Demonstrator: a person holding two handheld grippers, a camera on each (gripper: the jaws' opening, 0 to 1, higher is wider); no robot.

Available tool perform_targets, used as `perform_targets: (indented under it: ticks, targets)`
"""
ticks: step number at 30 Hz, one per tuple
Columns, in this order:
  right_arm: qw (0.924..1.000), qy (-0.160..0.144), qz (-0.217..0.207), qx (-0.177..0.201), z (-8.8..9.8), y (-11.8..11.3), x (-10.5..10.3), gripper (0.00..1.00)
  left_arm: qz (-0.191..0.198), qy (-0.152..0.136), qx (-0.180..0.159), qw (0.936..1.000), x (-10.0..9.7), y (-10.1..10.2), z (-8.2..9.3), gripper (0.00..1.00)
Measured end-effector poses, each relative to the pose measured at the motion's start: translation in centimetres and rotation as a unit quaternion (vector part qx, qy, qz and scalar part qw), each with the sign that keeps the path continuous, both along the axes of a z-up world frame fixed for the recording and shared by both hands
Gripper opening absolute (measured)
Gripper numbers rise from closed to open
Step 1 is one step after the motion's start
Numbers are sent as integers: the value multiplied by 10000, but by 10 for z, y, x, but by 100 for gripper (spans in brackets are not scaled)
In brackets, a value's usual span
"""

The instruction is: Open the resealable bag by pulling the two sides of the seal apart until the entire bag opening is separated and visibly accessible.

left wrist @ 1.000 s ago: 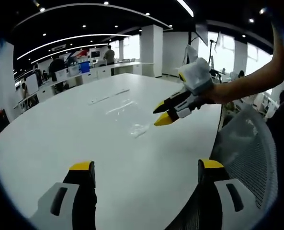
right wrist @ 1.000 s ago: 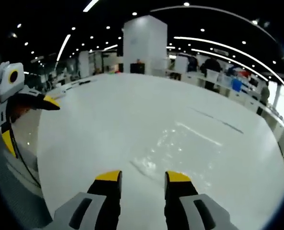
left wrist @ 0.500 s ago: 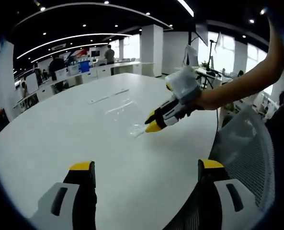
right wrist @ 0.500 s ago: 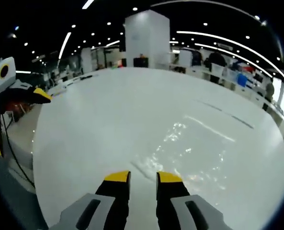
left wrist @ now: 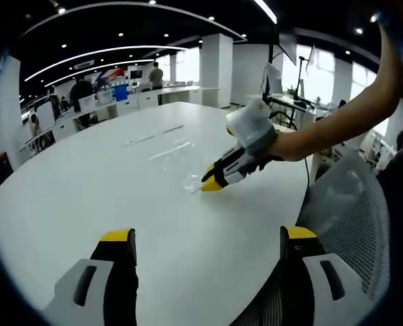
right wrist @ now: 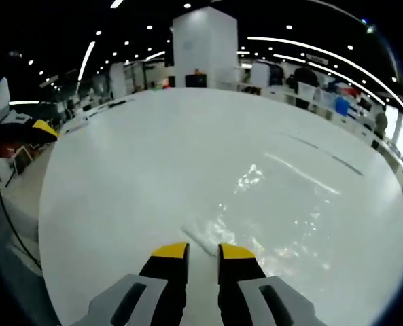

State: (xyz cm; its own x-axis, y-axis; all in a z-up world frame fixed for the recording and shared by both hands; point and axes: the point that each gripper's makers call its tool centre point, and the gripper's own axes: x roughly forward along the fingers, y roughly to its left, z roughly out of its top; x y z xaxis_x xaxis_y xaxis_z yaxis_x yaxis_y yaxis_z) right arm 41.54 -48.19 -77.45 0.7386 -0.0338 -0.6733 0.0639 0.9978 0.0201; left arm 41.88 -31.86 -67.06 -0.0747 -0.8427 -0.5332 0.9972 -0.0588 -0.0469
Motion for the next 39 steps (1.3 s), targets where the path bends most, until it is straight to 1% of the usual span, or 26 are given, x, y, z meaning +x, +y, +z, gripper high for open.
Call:
perform_targets:
  ticks: [6, 8, 10, 11, 13, 14, 16, 20, 26, 30, 33, 35, 37, 39]
  targets:
    - [10000, 40, 11, -82, -2, -2, 0, 8, 12, 3, 14, 10000, 1, 1, 0, 84]
    - [9999, 49, 18, -125, -2, -4, 0, 4, 4, 6, 26, 10000, 0, 1, -1, 84]
    - [9997, 57, 103, -201, -3, -5, 1, 4, -8, 7, 23, 10000, -1, 1, -1, 84]
    - [9995, 67, 183, -256, -3, -5, 1, 4, -8, 11, 21, 10000, -1, 0, -1, 84]
    - [9963, 153, 615, -580, -3, -3, 2, 3, 3, 36, 23, 10000, -2, 0, -2, 83]
    - [9933, 220, 864, -743, -4, -1, 1, 3, 14, 47, 19, 10000, -2, 0, -2, 82]
    - [9910, 271, 988, -863, -5, -1, 0, 2, 3, 62, 13, 10000, -3, 0, -2, 82]
    - [9867, 348, 1246, -988, -4, 0, 0, 1, -31, 38, 42, 10000, -4, 1, -3, 82]
    - [9748, 506, 1761, -1270, -4, 2, 1, 1, -21, 38, 13, 10000, -3, -1, -1, 82]
    - [9707, 507, 1974, -1270, -5, 5, 3, 4, -26, 27, 7, 10000, -2, -1, 0, 82]
    - [9713, 508, 1980, -1215, -5, 5, 4, 4, -9, 34, 4, 10000, -1, -2, 0, 82]
    - [9693, 541, 2003, -1324, -5, 3, 5, 5, 13, 55, 7, 10000, -1, -2, 0, 81]
    - [9704, 495, 2008, -1246, -4, 5, 6, 5, 24, 66, 16, 10000, 0, -1, -1, 81]
    - [9690, 488, 2094, -1214, -4, 7, 7, 5, 35, 78, 11, 10000, 0, -1, -1, 81]
